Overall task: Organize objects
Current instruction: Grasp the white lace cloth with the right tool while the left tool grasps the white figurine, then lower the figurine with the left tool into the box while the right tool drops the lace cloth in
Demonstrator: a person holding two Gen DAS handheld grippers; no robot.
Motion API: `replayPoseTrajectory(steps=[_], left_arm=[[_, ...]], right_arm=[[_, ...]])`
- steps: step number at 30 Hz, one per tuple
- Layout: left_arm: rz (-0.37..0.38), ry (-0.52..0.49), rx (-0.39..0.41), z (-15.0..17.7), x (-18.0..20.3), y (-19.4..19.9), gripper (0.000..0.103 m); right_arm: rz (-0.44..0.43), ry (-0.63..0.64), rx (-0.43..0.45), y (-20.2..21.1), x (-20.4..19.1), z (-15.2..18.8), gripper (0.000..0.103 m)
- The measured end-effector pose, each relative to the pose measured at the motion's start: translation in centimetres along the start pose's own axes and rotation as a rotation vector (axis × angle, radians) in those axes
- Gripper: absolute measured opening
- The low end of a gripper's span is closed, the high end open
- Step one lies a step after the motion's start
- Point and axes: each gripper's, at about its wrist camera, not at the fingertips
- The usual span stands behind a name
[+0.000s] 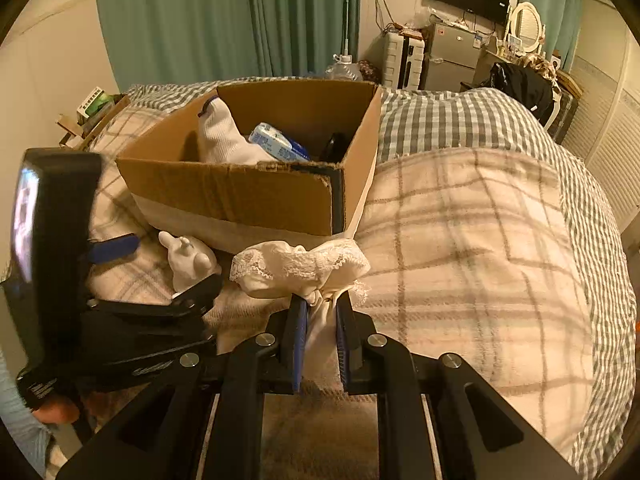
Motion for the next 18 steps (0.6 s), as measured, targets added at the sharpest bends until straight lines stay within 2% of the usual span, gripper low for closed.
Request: replayPoseTrajectory(steps=[1,3,5,6,12,18], left_arm=[[0.008,-0.004,-0.009,-0.1,0.1,-0.4,0.081],[0.026,-0.012,-0.030,0.0,0.2,-0.9,0.077],[0.041,-0.009,-0.033,0.2,0.2,-0.9,0.063],[0.052,-0.005,-0.032,0.2,0.1,-0.9,0.051],[0.052,0.005,-0.003,0.9,-0.5,0.8,0.051],[0.072,0.024,0.071,2.1,-1.5,4.8,0.050]], right_arm=[[-0.003,0.000,-0.004,-0.1,0.1,0.0,0.012],[-0.009,-0.004,-0.006,-0.2,0.2,0.2,0.012],[-0.012,-0.007,-0.005,-0.2,0.3,0.2,0.012],[-0.011,-0.006,-0.003,-0.1,0.2,0.3,0.012],[0.009,0.000,0.005,0.7,-0.2,0.6,0.012],[0.031,-0.001,0.036,2.8,-0.9,1.0,0.012]])
Point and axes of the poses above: each gripper's, at about its wrist camera, not at the fingertips, and y roughly against the way its jaws point, x to its right, z to its underside, and after that the axes turned 5 degrees about -y, right-handed
